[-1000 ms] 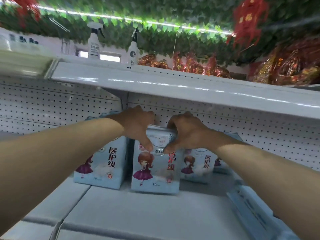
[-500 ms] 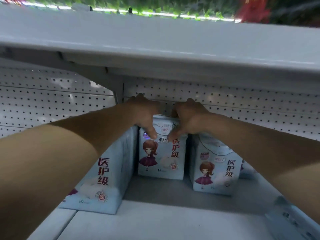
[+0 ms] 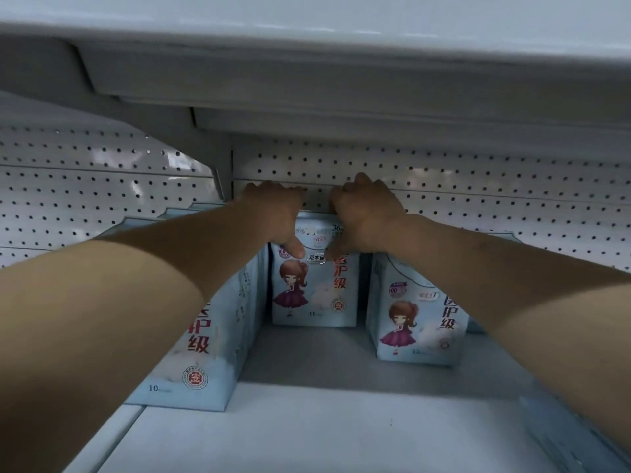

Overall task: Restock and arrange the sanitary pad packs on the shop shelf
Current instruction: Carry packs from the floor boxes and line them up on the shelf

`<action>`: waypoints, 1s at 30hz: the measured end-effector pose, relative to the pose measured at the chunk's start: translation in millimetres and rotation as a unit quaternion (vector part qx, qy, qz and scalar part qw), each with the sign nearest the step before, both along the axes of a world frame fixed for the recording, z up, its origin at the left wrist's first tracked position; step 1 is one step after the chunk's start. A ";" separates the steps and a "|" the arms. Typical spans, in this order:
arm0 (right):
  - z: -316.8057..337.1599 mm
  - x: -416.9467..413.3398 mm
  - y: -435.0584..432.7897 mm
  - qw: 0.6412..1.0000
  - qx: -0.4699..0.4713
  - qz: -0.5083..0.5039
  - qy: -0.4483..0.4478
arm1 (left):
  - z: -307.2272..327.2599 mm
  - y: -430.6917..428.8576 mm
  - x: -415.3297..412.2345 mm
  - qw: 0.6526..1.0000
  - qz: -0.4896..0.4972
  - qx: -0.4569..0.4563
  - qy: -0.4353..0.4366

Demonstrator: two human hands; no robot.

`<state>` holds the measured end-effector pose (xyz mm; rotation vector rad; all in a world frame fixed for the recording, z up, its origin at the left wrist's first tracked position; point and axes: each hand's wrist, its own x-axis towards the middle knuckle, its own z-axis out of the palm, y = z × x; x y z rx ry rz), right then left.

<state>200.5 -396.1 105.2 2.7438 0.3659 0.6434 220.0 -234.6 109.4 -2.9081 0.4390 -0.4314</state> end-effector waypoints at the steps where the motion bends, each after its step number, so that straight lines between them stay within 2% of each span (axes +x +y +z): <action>1: -1.2 -1.3 -0.5 1.000 0.003 0.000 -0.002 | -0.2 0.6 -1.0 1.000 0.000 -0.004 0.007; 8: 1.2 -21.9 -14.0 0.996 0.082 0.023 0.021 | 16.5 0.3 -23.3 0.999 -0.003 -0.036 0.030; 17: 23.8 -88.7 -50.8 0.994 0.107 0.024 -0.019 | 20.2 -11.1 -89.0 0.990 -0.088 -0.100 -0.050; 21: 28.6 -136.2 -76.2 0.993 0.117 -0.008 0.009 | 10.0 -33.3 -128.6 0.985 -0.098 -0.126 -0.061; 25: 21.2 -181.8 -104.4 0.987 0.148 -0.049 0.049 | -5.9 -68.8 -161.9 0.985 -0.077 -0.154 -0.012; 30: -3.9 -231.1 -155.5 0.965 0.214 -0.115 0.098 | -44.0 -116.0 -206.4 0.956 -0.091 -0.249 0.128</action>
